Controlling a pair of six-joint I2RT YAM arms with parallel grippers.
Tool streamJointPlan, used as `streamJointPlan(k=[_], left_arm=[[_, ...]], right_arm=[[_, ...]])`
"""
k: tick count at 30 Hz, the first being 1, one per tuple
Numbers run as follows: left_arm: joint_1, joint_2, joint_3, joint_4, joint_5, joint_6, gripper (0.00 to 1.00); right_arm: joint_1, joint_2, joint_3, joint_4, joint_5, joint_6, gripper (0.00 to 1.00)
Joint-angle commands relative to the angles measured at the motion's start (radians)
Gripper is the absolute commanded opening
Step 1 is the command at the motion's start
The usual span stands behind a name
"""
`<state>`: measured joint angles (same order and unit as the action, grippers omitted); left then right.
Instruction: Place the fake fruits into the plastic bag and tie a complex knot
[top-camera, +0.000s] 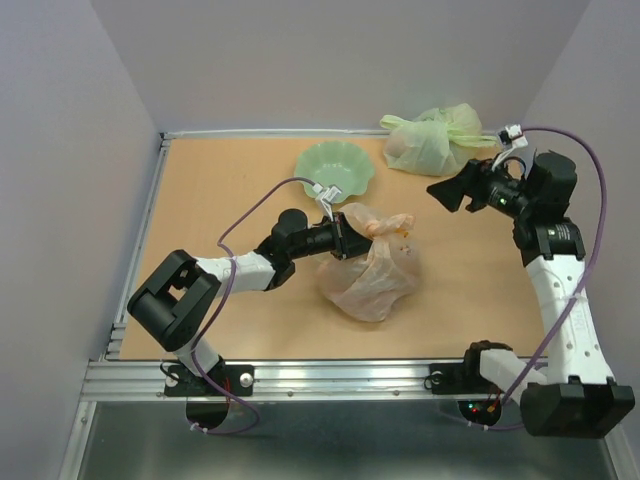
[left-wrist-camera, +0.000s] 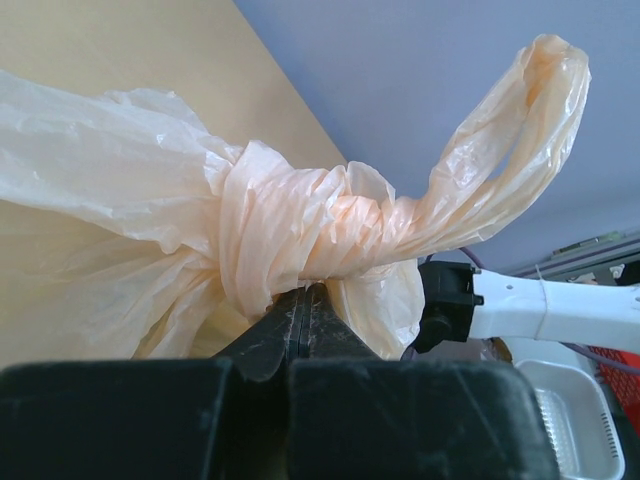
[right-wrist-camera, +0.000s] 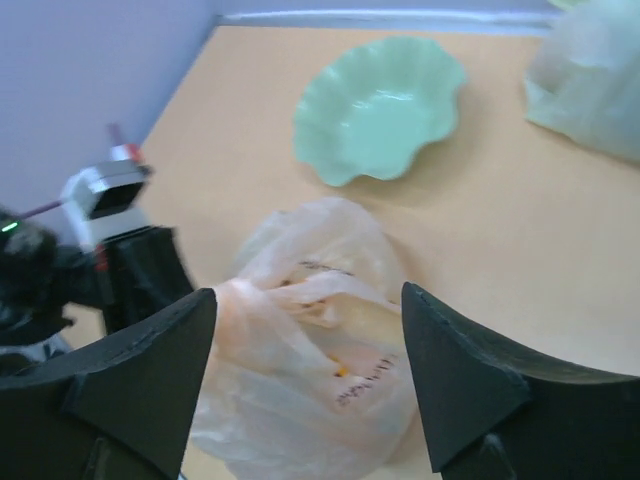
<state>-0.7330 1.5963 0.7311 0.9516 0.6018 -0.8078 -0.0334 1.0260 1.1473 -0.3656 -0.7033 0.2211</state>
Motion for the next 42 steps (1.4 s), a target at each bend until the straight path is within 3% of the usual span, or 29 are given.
streamJointPlan(k=[1,6,8,20,31,36,42], left_arm=[[0.004,-0.004,0.022,0.039,0.016,-0.004,0.00],[0.007,-0.006,0.024,0.027,0.010,-0.008,0.00],[0.007,-0.002,0.024,0.023,0.010,-0.010,0.00],[0.011,0.025,0.060,-0.005,0.036,0.006,0.00],[0.015,0.051,0.076,0.070,0.076,-0.036,0.00],[0.021,0.065,0.062,0.136,0.101,-0.086,0.00],[0.030,0.082,0.047,0.207,0.127,-0.126,0.00]], right_arm=[[-0.111,0.121,-0.060,-0.078,0.007,0.021,0.77],[-0.099,0.219,-0.162,0.009,-0.240,0.035,0.63],[-0.071,0.233,-0.204,0.074,-0.289,0.072,0.62],[0.210,0.197,-0.445,0.255,-0.210,0.185,0.78],[0.446,0.309,-0.408,0.635,-0.157,0.481,0.89],[0.452,0.304,-0.408,0.648,-0.176,0.514,0.93],[0.370,0.151,-0.390,0.308,-0.165,0.249,0.96]])
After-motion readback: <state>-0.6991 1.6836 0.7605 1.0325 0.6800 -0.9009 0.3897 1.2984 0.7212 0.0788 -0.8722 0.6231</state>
